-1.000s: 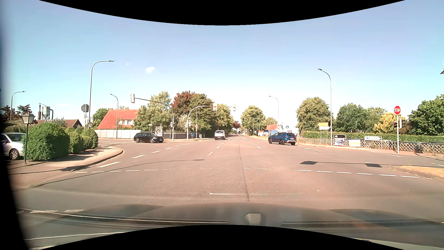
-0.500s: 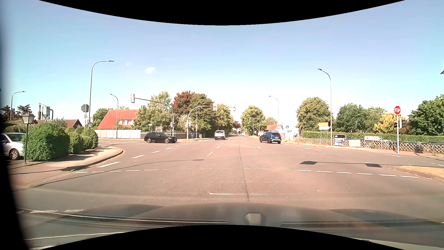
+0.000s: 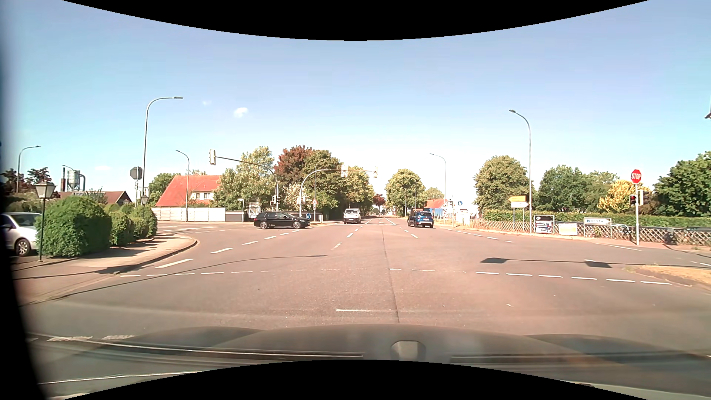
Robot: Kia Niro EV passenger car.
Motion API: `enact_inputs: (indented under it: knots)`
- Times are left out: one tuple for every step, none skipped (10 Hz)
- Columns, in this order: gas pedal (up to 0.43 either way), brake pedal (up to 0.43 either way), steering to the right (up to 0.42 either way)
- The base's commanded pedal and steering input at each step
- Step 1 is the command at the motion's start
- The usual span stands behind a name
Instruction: Follow the waypoints while adhering to traffic rules and regulations
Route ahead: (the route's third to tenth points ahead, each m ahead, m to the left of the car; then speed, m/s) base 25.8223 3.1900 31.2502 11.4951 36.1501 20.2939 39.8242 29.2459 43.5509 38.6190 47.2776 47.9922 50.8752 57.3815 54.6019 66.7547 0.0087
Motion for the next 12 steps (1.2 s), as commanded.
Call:
enact_inputs:
  knots:
    - [0.0,0.317,0.008]
    - [0.0,0.317,0.008]
    - [0.0,0.317,0.008]
    - [0.0,0.317,0.008]
    - [0.0,0.323,0.008]
    - [0.0,0.317,0.008]
    - [0.0,0.317,0.008]
    - [0.0,0.317,0.008]
    - [0.0,0.317,0.008]
    - [0.0,0.323,0.008]
    - [0.0,0.323,0.008]
    - [0.0,0.323,0.008]
